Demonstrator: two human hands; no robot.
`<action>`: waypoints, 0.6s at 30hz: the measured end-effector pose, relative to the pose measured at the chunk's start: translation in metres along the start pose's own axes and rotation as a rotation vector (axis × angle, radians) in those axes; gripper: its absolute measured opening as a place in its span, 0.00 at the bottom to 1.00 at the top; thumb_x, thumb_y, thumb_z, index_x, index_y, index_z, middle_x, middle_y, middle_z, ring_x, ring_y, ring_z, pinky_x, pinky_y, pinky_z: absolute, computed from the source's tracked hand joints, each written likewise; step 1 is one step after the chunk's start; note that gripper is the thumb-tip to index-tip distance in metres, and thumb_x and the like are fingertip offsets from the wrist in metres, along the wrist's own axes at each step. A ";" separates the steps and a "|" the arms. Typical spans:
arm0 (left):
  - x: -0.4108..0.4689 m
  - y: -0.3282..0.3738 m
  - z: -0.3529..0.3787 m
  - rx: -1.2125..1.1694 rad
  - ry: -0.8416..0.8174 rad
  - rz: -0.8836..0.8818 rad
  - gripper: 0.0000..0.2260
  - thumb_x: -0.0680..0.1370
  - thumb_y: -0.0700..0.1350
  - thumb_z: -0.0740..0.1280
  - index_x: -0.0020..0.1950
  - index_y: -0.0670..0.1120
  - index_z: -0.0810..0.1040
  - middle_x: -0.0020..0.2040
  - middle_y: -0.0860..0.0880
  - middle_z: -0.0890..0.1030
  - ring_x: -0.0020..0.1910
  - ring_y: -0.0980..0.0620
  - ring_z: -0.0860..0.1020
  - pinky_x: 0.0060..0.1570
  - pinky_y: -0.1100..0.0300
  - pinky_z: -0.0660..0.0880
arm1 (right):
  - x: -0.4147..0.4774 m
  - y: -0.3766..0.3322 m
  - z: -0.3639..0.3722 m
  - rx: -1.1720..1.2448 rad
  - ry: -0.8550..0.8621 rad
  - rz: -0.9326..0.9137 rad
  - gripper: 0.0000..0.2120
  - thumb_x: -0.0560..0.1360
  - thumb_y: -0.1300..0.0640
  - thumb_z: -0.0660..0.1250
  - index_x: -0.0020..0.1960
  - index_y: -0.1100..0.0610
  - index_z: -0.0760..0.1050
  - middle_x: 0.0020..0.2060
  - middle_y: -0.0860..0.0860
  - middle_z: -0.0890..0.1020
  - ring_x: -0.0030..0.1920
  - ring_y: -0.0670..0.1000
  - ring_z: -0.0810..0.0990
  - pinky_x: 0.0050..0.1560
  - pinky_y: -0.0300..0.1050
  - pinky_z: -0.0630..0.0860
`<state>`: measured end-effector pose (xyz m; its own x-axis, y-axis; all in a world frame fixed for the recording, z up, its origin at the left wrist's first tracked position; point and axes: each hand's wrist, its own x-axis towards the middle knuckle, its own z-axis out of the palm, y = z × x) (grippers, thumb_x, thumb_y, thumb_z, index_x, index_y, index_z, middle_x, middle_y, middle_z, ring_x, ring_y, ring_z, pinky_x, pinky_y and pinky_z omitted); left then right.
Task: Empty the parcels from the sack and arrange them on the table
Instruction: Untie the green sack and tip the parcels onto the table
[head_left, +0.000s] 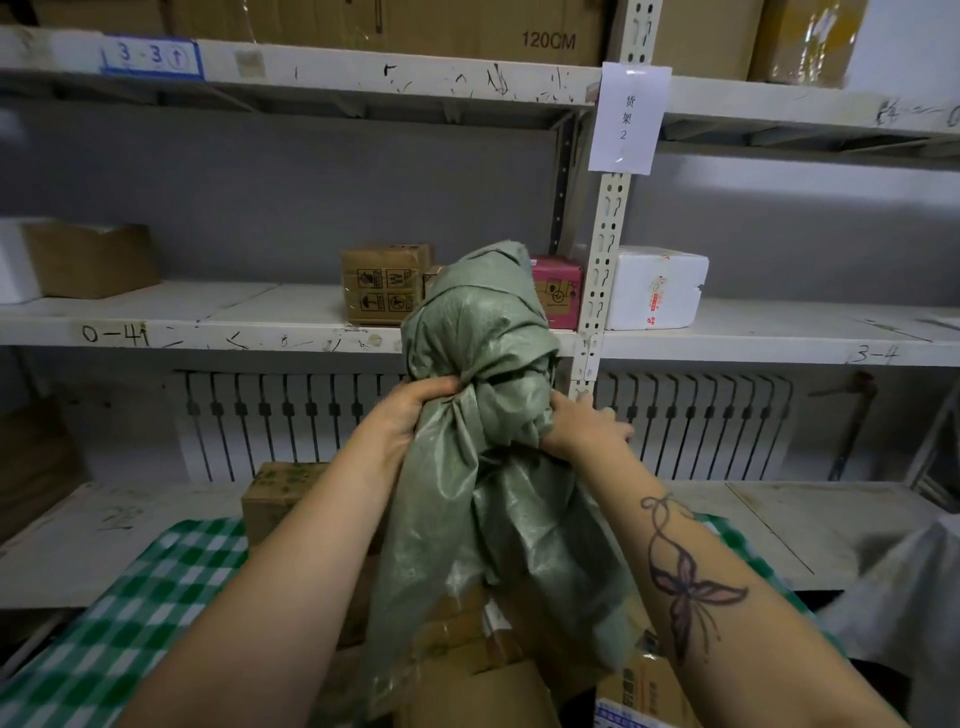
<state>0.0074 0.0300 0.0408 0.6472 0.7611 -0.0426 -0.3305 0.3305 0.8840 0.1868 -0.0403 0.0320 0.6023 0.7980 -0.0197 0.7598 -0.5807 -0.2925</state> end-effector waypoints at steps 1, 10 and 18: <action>-0.002 -0.001 -0.004 -0.013 -0.031 -0.009 0.17 0.62 0.36 0.66 0.50 0.36 0.78 0.38 0.41 0.84 0.34 0.46 0.83 0.35 0.54 0.82 | -0.003 0.001 -0.001 -0.080 -0.055 0.031 0.33 0.73 0.34 0.54 0.75 0.45 0.54 0.73 0.56 0.61 0.70 0.64 0.63 0.67 0.63 0.63; -0.017 -0.004 -0.012 0.045 -0.185 -0.041 0.11 0.52 0.31 0.72 0.31 0.40 0.85 0.33 0.43 0.84 0.31 0.47 0.84 0.28 0.57 0.80 | -0.012 -0.007 -0.020 0.850 -0.392 -0.084 0.10 0.77 0.66 0.58 0.54 0.62 0.75 0.51 0.64 0.80 0.48 0.59 0.80 0.54 0.55 0.78; -0.022 0.012 -0.018 0.467 -0.165 -0.068 0.22 0.66 0.18 0.60 0.53 0.37 0.75 0.34 0.44 0.83 0.37 0.44 0.81 0.30 0.56 0.80 | -0.030 0.015 -0.035 1.786 -0.733 -0.437 0.23 0.55 0.51 0.79 0.48 0.59 0.84 0.49 0.59 0.84 0.49 0.59 0.84 0.53 0.62 0.78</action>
<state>-0.0230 0.0273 0.0440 0.7694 0.6353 -0.0667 0.0351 0.0623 0.9974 0.1889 -0.0789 0.0617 -0.0783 0.9893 0.1227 -0.5463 0.0604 -0.8354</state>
